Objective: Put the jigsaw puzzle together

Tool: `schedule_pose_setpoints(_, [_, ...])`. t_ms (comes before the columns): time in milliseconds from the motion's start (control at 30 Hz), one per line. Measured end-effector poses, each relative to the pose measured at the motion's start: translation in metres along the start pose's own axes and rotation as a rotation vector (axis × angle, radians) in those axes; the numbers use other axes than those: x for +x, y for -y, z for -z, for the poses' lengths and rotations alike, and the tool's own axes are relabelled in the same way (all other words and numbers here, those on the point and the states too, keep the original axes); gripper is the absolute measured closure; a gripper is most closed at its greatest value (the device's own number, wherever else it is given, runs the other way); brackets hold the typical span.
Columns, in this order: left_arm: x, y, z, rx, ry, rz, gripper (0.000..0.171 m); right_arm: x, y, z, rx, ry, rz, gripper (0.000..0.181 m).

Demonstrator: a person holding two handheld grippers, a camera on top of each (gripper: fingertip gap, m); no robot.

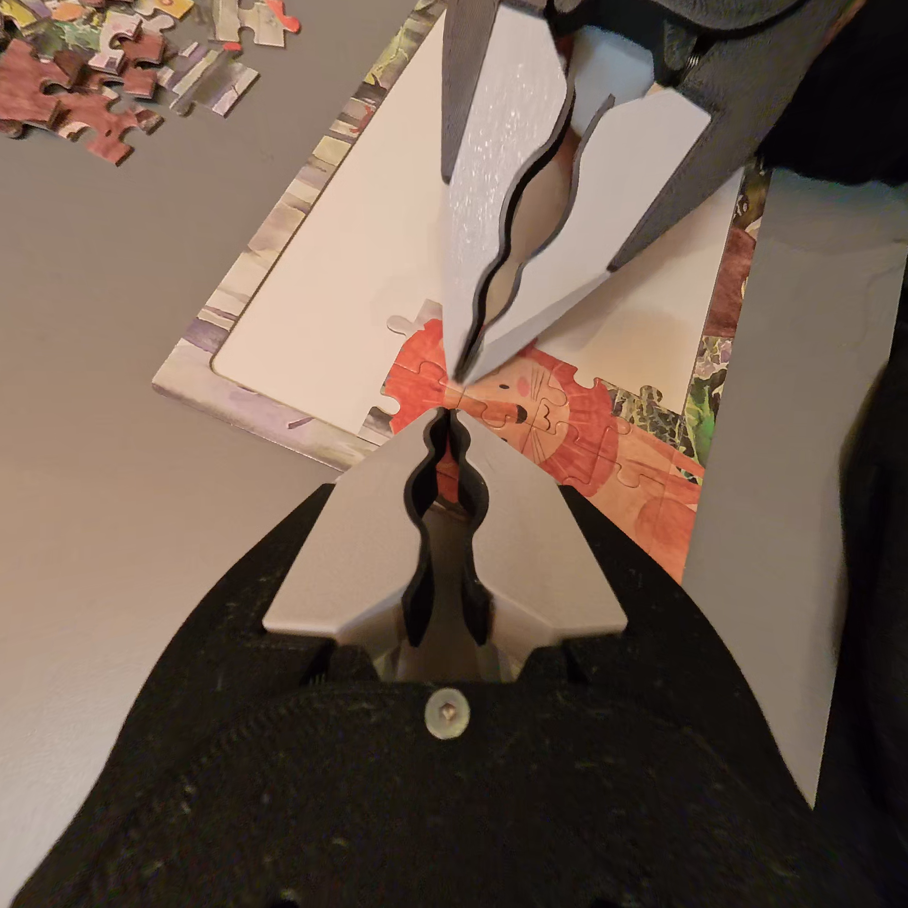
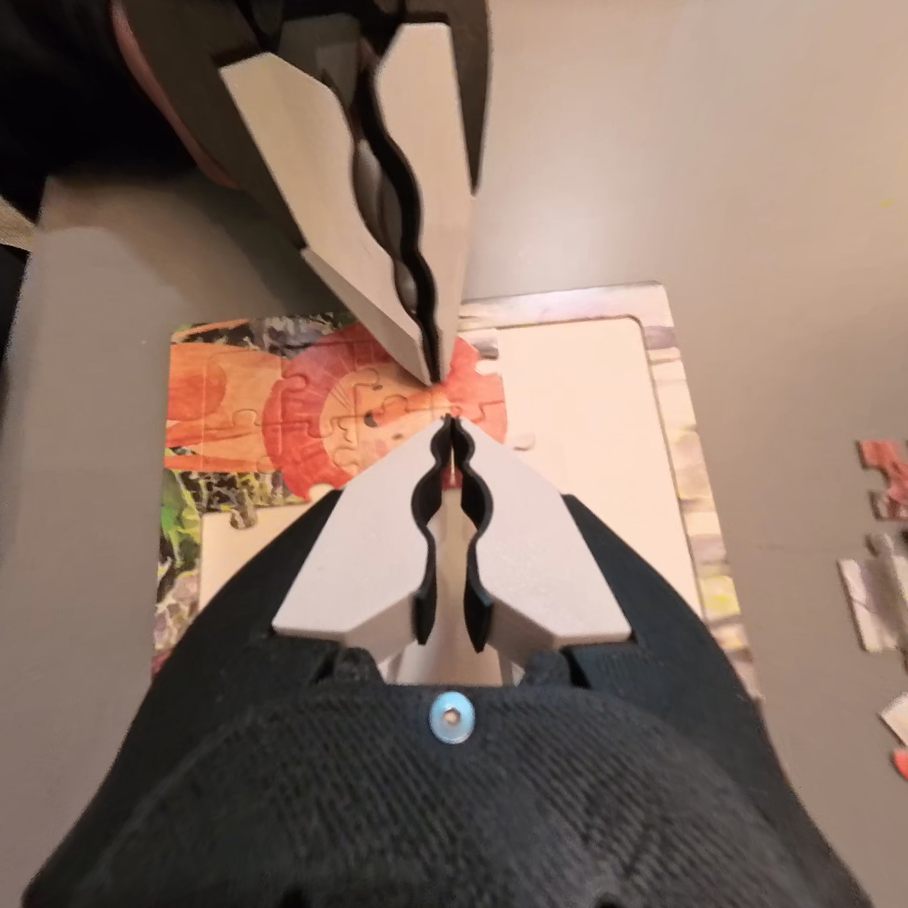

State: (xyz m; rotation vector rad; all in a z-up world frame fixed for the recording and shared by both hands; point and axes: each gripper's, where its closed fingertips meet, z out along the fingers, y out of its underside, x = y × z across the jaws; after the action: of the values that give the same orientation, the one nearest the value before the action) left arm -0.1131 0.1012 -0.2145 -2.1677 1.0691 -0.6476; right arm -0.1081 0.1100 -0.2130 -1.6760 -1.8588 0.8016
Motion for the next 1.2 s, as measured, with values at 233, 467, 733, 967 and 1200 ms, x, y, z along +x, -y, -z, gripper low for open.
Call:
schedule_pose_setpoints(233, [0.0,0.0,0.0,0.0,-0.007,0.012,0.171,-0.033,-0.003,0.003,-0.002,0.184,-0.014,0.181])
schedule_pose_setpoints(467, [0.0,0.0,0.0,0.0,-0.001,0.008,0.171,0.005,-0.001,0.004,0.014,-0.048,0.015,0.181])
schedule_pose_setpoints(733, [0.0,0.0,0.0,0.0,0.002,0.005,0.171,0.011,0.003,0.0,0.034,-0.096,-0.003,0.181])
schedule_pose_setpoints(967, [0.0,0.0,0.0,-0.001,0.017,-0.011,0.171,0.007,0.007,-0.004,0.053,-0.083,0.004,0.181])
schedule_pose_setpoints(1200, [0.0,0.0,0.0,-0.001,0.015,-0.009,0.171,0.011,0.001,0.001,0.026,-0.089,0.015,0.181])
